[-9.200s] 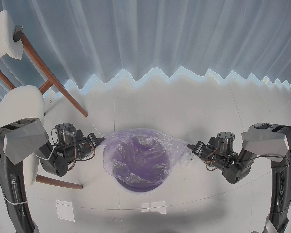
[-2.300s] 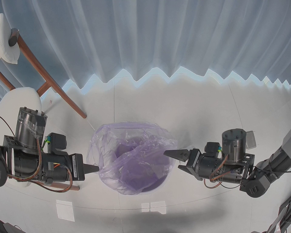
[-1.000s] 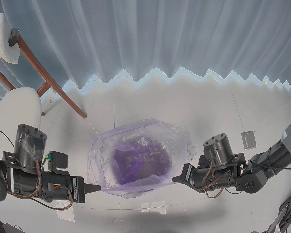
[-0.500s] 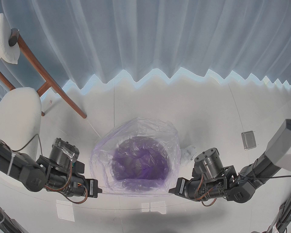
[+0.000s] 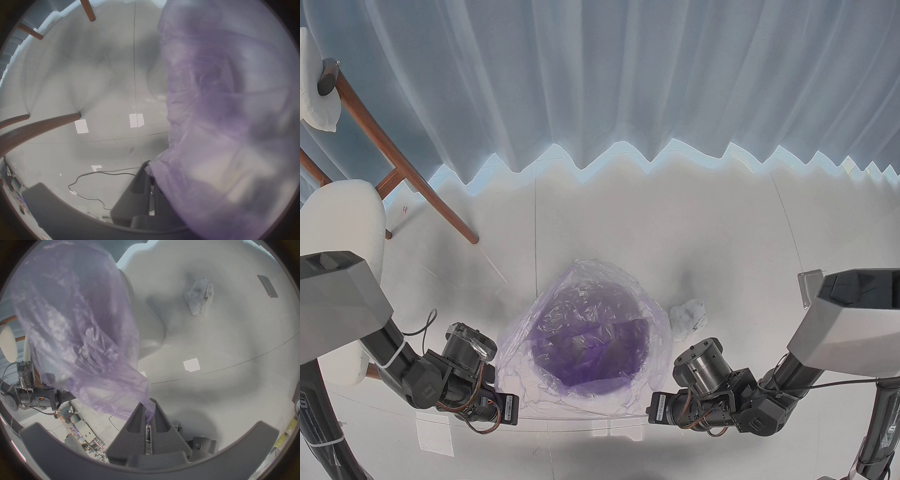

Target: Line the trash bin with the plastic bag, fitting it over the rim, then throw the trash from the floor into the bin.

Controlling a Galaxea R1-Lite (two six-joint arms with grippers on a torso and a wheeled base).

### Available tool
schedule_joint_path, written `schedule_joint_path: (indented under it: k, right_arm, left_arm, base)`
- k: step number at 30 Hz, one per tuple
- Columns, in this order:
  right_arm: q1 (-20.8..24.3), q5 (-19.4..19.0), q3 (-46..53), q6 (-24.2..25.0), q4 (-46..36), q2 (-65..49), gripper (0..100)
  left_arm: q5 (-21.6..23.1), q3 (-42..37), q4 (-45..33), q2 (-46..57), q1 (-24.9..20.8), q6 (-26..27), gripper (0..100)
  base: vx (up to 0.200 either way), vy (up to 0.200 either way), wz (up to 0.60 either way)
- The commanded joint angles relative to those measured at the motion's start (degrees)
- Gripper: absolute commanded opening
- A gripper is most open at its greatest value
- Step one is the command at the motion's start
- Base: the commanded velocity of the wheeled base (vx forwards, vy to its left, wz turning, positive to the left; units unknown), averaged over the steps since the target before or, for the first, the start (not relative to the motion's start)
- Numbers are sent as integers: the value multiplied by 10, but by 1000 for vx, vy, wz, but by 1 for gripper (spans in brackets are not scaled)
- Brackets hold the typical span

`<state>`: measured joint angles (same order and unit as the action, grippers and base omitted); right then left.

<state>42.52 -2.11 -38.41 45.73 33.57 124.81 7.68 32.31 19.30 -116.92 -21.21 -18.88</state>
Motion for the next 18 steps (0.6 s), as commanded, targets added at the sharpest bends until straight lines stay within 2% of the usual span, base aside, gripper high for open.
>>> schedule_joint_path:
  k: [1, 6, 9, 13, 18]
  right_arm:
    - [-3, 6, -4, -2, 18, 41, 0]
    - [-10, 12, -6, -3, 63, 50, 0]
    - [-13, 42, -12, -18, 65, 71, 0]
    - [-23, 96, -23, -47, 69, 100, 0]
    - [-24, 98, -19, -47, 94, 105, 0]
  left_arm:
    - [-8, 4, 8, -47, 5, 1, 0]
    - [-10, 6, 56, -60, 6, -4, 0]
    - [-14, 6, 70, -80, 7, -4, 0]
    - [-43, 6, 87, -100, 6, -3, 0]
    - [-57, 0, 130, -120, 6, -1, 0]
  base:
    - [0, 0, 0]
    - [0, 0, 0]
    - [0, 0, 0]
    - [0, 0, 0]
    - [0, 0, 0]
